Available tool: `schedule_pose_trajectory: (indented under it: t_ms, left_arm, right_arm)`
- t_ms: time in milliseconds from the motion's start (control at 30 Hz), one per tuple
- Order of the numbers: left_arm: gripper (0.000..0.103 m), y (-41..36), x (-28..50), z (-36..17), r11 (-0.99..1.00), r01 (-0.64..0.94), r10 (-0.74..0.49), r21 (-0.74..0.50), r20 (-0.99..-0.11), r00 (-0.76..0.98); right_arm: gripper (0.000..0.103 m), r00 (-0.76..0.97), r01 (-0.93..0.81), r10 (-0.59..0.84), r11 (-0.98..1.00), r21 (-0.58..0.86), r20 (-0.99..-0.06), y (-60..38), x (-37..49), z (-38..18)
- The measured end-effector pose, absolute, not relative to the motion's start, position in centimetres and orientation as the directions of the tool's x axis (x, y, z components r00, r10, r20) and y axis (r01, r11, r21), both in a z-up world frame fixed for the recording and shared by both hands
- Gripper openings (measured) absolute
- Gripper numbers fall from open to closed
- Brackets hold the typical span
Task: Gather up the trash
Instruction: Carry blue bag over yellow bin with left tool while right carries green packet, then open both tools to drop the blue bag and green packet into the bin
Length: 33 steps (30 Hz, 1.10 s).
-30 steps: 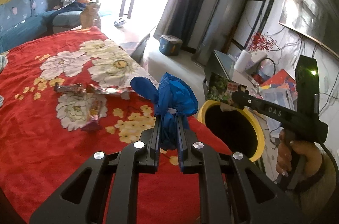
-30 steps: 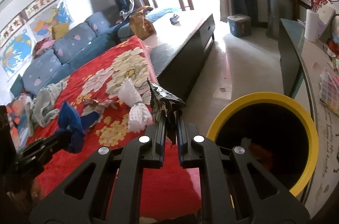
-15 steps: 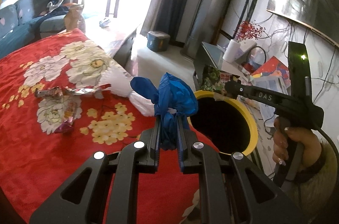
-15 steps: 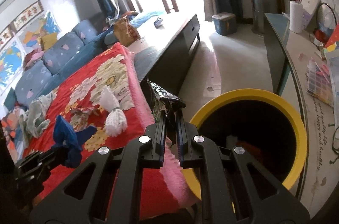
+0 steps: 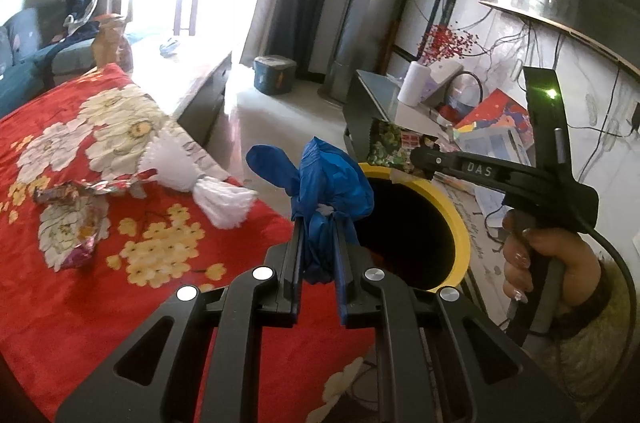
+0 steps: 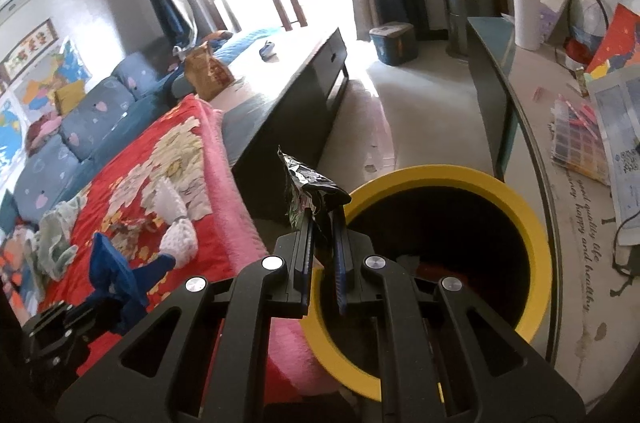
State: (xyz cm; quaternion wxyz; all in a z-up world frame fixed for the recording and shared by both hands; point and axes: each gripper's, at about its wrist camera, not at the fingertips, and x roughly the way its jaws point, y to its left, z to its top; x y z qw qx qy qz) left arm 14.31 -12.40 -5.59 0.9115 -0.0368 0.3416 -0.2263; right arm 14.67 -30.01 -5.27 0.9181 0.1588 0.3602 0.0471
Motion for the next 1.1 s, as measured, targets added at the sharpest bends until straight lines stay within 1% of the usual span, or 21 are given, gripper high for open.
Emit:
schedule_pose_trajectory:
  t_ms: [700,1100]
  left_arm:
    - [0.013,-18.7,15.5,-7.8,0.853,0.488,-0.481,-0.186,-0.646,0.593]
    - [0.013,-22.3,17.3,-10.1,0.829,0.535,-0.486,-0.166,-0.688,0.539]
  right_arm:
    - [0.006,0.723,0.171,0.109,0.929,0.33,-0.682,-35.0,14.7,-7.3]
    - [0.006,0.694,0.243,0.081,0.909,0.339,-0.715,-37.4,14.7,-9.0]
